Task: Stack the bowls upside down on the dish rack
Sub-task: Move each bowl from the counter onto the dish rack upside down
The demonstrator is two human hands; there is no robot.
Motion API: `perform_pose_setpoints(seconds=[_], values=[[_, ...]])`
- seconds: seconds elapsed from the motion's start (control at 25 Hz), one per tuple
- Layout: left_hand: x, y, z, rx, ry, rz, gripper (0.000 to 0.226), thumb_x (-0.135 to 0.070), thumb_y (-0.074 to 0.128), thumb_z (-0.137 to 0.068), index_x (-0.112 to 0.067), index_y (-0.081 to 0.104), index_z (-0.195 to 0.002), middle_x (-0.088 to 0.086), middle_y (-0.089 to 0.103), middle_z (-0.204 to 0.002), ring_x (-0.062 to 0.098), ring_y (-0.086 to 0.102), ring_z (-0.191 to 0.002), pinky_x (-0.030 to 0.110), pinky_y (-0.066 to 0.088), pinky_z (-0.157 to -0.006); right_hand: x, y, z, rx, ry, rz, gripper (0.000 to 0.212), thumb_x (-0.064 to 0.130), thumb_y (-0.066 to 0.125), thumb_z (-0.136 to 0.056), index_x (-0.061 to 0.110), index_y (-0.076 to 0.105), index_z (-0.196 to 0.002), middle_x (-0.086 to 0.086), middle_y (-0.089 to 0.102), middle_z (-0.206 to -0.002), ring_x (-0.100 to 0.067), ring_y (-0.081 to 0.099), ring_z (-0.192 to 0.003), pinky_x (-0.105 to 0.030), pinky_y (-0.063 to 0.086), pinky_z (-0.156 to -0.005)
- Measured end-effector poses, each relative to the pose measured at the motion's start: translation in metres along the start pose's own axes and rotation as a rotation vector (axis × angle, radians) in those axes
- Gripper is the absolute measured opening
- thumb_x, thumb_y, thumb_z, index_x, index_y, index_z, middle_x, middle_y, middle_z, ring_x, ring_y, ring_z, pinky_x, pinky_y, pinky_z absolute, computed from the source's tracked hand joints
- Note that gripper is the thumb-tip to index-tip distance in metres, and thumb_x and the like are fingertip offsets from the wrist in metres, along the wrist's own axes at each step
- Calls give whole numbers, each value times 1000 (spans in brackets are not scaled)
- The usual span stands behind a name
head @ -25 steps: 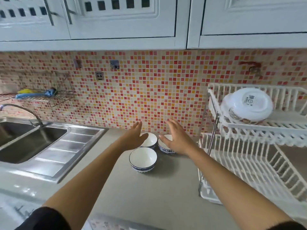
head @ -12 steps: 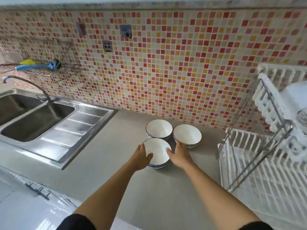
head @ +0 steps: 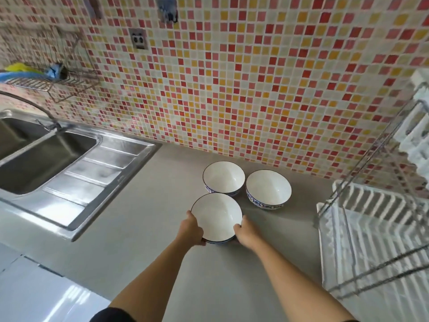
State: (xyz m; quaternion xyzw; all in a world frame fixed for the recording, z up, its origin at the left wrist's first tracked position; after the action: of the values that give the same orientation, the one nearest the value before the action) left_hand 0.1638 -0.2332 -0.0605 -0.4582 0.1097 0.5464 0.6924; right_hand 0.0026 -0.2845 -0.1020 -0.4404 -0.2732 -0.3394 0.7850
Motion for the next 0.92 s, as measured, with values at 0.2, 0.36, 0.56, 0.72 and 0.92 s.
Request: perform_pose_setpoints(seconds=[0.2,0.36,0.56,0.72,0.92], values=[[-7,-27,32,-133,142,63,56,9,41,-80,-10,33,-131,15,50,-105,39,58,-90,52,60,-70,18,-7,36,-75,-166,-6,13,8,37,-89,15,28,-95,-6,51,-84,-25,52,-73,-32,44,-65],[-29,-68,83,-128,345,123,74,5,47,-81,-35,26,-140,10,49,-107,38,55,-97,51,60,-73,59,-37,94,-224,-481,-55,18,7,43,-92,17,30,-100,-3,52,-97,-21,50,-83,-23,35,-63],[-56,-99,158,-51,699,356,40,-42,53,-91,-43,35,-127,1,52,-121,34,57,-110,53,57,-82,102,-69,183,-265,-554,-367,31,50,30,-96,22,33,-108,12,51,-93,-11,52,-88,-32,42,-81],[-87,-102,217,23,883,572,25,-56,31,-94,-39,44,-109,-4,46,-115,33,52,-118,45,59,-81,126,-111,258,-293,-653,-450,47,67,26,-87,24,24,-106,13,45,-94,-20,53,-98,-43,43,-97],[-139,-91,267,239,995,694,50,-60,24,-93,-32,36,-132,15,45,-137,27,57,-117,32,49,-88,134,-188,344,-232,-847,-442,21,43,44,-94,34,35,-111,9,56,-109,-14,57,-101,-42,48,-93]])
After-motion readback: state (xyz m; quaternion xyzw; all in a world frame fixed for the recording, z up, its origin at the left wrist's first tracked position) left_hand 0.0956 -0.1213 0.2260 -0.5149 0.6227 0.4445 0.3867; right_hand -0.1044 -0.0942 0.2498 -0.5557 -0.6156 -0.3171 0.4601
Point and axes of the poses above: each hand's wrist, its own z-axis away from the middle knuckle, its own y-axis out of the palm, x = y × z, the point moved 1 cm from there along -z, towards the middle knuckle
